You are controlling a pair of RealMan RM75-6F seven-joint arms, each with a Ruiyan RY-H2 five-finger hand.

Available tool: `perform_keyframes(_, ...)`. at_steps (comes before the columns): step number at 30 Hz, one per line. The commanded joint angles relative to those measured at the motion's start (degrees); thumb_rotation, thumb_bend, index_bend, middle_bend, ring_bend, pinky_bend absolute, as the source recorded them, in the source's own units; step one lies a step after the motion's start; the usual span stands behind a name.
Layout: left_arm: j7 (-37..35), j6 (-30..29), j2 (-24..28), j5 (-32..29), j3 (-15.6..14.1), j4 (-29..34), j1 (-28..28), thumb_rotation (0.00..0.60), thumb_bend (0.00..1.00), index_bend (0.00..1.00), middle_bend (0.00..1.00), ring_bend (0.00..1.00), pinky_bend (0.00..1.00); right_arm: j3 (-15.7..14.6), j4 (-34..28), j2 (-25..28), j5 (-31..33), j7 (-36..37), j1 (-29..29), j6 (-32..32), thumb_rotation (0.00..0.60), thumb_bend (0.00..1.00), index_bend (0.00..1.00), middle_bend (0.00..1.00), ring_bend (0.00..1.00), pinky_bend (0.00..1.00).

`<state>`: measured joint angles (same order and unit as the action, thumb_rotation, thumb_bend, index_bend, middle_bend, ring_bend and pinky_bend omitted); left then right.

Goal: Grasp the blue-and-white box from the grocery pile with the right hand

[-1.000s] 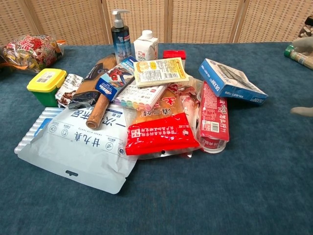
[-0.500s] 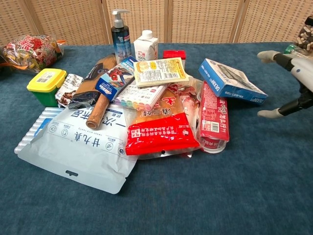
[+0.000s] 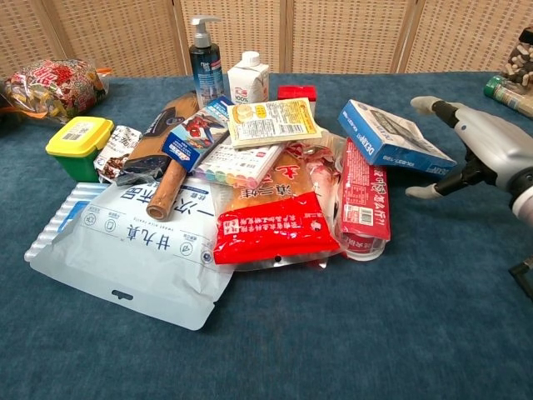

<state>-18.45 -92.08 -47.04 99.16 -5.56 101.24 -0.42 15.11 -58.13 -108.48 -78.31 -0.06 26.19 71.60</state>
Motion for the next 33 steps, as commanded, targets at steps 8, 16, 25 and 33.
perform_keyframes(8, -0.75, -0.48, 0.05, 0.25, 0.02, -0.07, 0.18, 0.600, 0.00, 0.00, 0.00, 0.00, 0.00, 1.26, 9.12, -4.03, 1.03, 4.15, 3.27, -1.53, 0.600, 0.00, 0.00, 0.00, 0.00, 0.00)
perform_keyframes(16, -0.76, -0.56, 0.08, 0.15, 0.13, -0.19, 0.22, 0.600, 0.00, 0.00, 0.00, 0.00, 0.00, 1.71, 11.64, -4.07, 1.26, 5.82, 4.39, -1.36, 0.600, 0.00, 0.00, 0.00, 0.00, 0.00)
perform_keyframes(25, -0.50, -0.56, 0.07, 0.26, 0.10, -0.11, 0.28, 0.600, 0.00, 0.00, 0.00, 0.00, 0.00, 1.05, 13.24, -5.86, 1.88, 6.27, 4.73, -1.80, 0.600, 0.00, 0.00, 0.00, 0.00, 0.00)
perform_keyframes(33, -1.13, -0.78, 0.18, 0.06, 0.18, -0.49, 0.39, 0.600, 0.00, 0.00, 0.00, 0.00, 0.00, 1.77, 15.30, -7.46, 2.52, 6.94, 5.93, -2.03, 0.600, 0.00, 0.00, 0.00, 0.00, 0.00)
